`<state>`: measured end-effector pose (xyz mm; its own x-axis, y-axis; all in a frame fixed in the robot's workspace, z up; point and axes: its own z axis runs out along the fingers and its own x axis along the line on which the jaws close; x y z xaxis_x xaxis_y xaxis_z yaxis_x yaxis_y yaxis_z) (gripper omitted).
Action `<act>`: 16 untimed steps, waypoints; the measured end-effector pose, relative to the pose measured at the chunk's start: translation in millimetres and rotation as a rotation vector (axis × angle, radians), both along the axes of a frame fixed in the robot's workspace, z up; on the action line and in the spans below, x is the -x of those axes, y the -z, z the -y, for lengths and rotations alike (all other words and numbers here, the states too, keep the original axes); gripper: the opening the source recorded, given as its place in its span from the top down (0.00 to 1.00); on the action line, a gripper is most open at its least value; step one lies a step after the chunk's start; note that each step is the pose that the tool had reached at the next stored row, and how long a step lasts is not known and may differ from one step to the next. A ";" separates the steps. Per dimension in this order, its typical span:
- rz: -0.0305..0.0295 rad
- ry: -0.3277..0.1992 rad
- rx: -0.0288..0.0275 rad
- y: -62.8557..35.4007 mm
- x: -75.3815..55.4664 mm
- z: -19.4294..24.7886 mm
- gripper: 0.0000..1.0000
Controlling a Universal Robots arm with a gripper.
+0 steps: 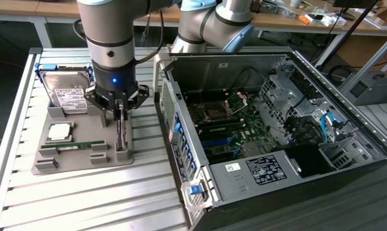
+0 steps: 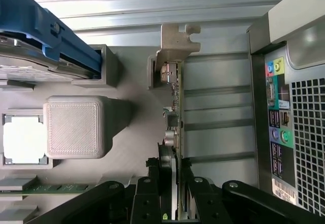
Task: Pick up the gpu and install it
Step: 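Pick up the gpu and move the gpu toward the slot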
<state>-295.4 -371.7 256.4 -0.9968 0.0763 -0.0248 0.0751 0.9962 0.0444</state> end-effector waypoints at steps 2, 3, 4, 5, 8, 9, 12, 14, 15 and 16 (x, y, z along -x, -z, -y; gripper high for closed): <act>0.0001 0.000 0.0000 -3.3 0.0 0.0 0.73; 0.0001 0.000 -0.0001 -7.2 0.0 0.0 0.73; 0.0000 0.000 0.0000 -8.9 0.0 0.0 0.73; 0.0000 0.000 0.0000 -10.6 0.0 0.0 0.73; 0.0001 0.000 0.0000 -15.1 0.0 0.0 0.73; 0.0000 0.000 0.0000 -16.7 0.0 0.0 0.73; 0.0000 0.000 0.0000 -21.0 0.0 0.0 0.73; 0.0000 0.000 0.0000 -24.1 0.0 0.0 0.73; 0.0001 0.000 -0.0001 -25.4 0.0 0.0 0.73; 0.0001 0.000 -0.0001 -27.9 0.0 0.0 0.73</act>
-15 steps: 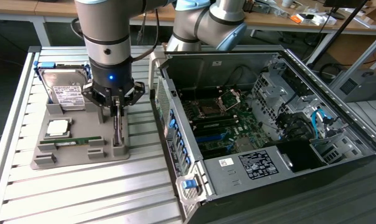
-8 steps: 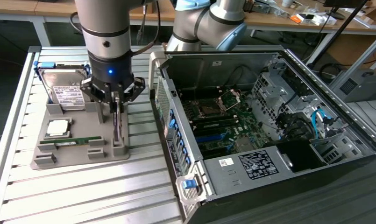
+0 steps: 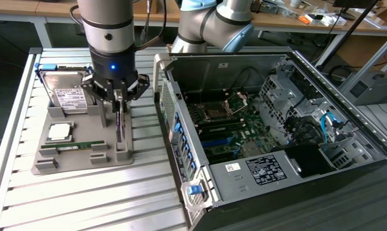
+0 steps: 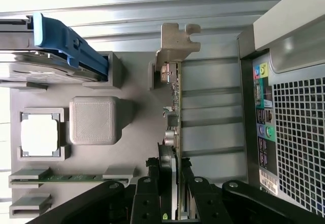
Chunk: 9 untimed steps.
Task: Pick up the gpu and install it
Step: 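Pick up the gpu and move the gpu toward the slot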
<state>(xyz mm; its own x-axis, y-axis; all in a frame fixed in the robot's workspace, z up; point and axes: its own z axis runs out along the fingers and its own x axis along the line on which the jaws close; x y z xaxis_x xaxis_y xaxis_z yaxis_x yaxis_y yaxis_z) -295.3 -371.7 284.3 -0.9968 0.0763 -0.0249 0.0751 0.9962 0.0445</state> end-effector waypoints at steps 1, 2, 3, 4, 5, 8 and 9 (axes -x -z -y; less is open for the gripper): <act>0.0000 0.000 0.0000 -2.6 0.0 0.0 0.73; -0.0001 0.000 0.0001 -4.9 0.0 0.0 0.73; -0.0001 0.000 0.0001 -6.2 0.0 0.0 0.73; 0.0000 0.000 0.0000 -7.6 0.0 0.0 0.73; -0.0001 0.000 0.0000 -9.0 0.0 0.0 0.73; -0.0001 0.000 0.0001 -13.2 0.0 0.0 0.73; -0.0001 0.000 0.0001 -15.0 0.0 0.0 0.73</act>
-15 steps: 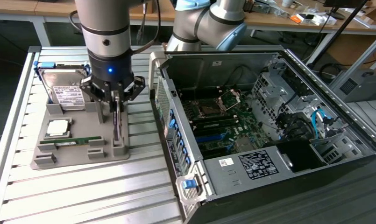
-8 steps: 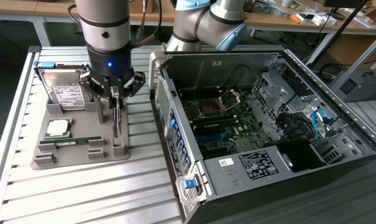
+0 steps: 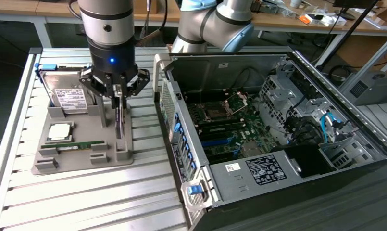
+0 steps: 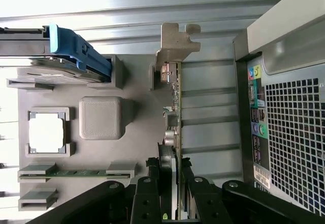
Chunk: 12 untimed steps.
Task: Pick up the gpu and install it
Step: 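Pick up the gpu and move the gpu toward the slot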
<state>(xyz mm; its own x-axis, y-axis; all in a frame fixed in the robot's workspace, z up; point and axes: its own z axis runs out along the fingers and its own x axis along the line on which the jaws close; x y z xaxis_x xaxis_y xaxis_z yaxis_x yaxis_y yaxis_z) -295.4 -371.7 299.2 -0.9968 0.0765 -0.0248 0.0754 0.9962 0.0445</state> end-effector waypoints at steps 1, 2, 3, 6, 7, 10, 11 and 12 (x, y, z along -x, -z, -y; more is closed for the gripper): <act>0.0001 0.000 0.0000 -1.6 0.0 0.0 0.73; 0.0001 0.000 -0.0001 -3.0 0.0 0.0 0.73; 0.0001 0.000 -0.0001 -4.5 0.0 0.0 0.73; 0.0000 0.000 0.0000 -10.9 0.0 0.0 0.73; 0.0000 0.000 0.0000 -12.2 0.0 0.0 0.73; 0.0000 0.000 0.0000 -16.6 0.0 0.0 0.73; 0.0000 0.000 0.0000 -18.2 0.0 0.0 0.73; 0.0000 0.000 0.0000 -19.7 0.0 0.0 0.73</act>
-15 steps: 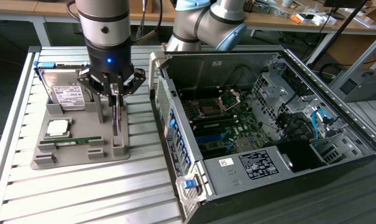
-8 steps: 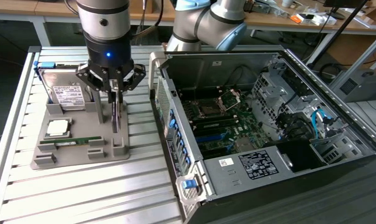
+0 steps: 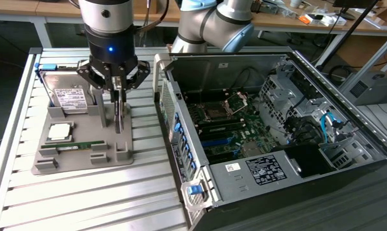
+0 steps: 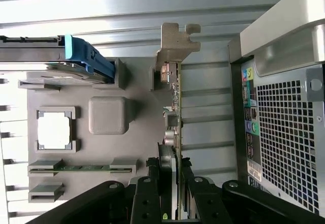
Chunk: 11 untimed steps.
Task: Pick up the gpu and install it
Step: 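Pick up the gpu and move the gpu toward the slot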
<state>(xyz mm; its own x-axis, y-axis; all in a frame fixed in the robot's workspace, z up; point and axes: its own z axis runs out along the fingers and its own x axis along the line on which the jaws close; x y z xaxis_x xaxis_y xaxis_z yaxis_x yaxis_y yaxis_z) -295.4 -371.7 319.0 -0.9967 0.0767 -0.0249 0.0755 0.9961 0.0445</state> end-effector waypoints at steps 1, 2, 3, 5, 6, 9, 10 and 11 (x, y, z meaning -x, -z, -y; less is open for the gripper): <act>0.0000 0.000 0.0000 -1.4 0.0 0.0 0.73; 0.0000 0.000 0.0000 -2.8 0.0 0.0 0.73; -0.0001 0.000 0.0000 -4.3 0.0 0.0 0.73; 0.0000 0.000 0.0000 -8.8 0.0 0.0 0.73; -0.0001 0.000 0.0000 -10.9 0.0 0.0 0.73; 0.0000 0.000 0.0000 -15.3 0.0 0.0 0.73; 0.0000 0.000 0.0000 -16.7 0.0 0.0 0.73; 0.0001 0.000 0.0000 -18.3 0.0 0.0 0.73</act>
<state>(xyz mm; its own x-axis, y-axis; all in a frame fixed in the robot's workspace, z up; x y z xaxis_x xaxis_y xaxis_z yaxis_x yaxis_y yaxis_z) -295.4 -371.7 337.3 -0.9967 0.0770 -0.0249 0.0758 0.9961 0.0445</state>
